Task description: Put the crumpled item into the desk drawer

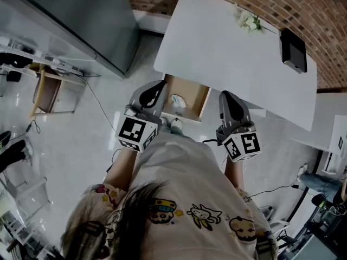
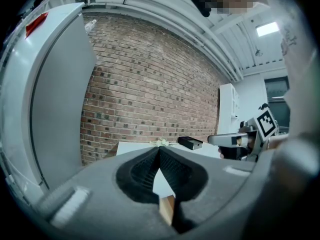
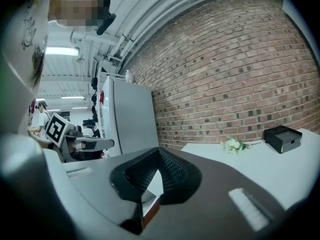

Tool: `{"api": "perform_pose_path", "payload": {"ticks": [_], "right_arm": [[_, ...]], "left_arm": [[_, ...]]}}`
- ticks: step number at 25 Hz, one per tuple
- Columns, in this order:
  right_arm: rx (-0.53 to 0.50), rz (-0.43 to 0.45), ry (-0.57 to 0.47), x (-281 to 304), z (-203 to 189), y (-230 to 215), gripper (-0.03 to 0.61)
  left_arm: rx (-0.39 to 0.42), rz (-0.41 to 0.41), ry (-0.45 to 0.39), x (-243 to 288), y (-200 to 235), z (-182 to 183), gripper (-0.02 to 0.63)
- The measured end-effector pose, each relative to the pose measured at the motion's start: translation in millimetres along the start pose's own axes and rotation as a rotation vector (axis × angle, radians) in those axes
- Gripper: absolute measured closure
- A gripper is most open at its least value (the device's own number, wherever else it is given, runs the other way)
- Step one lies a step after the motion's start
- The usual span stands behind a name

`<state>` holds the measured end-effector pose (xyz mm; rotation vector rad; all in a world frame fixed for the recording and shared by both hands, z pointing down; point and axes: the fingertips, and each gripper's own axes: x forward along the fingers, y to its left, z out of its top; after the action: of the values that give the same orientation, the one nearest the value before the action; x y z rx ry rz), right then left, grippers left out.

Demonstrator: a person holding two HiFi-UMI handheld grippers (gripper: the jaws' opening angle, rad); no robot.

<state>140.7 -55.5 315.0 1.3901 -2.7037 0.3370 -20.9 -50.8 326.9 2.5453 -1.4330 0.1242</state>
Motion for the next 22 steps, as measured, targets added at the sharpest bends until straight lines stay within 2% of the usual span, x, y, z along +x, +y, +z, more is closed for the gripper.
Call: {"api": "perform_pose_path", "payload": {"ticks": [22], "right_arm": [[0.025, -0.002, 0.010, 3.6, -6.7, 2.0, 0.571]], "left_arm": [[0.011, 0.006, -0.020, 1.8, 15.2, 6.2, 0.615]]}}
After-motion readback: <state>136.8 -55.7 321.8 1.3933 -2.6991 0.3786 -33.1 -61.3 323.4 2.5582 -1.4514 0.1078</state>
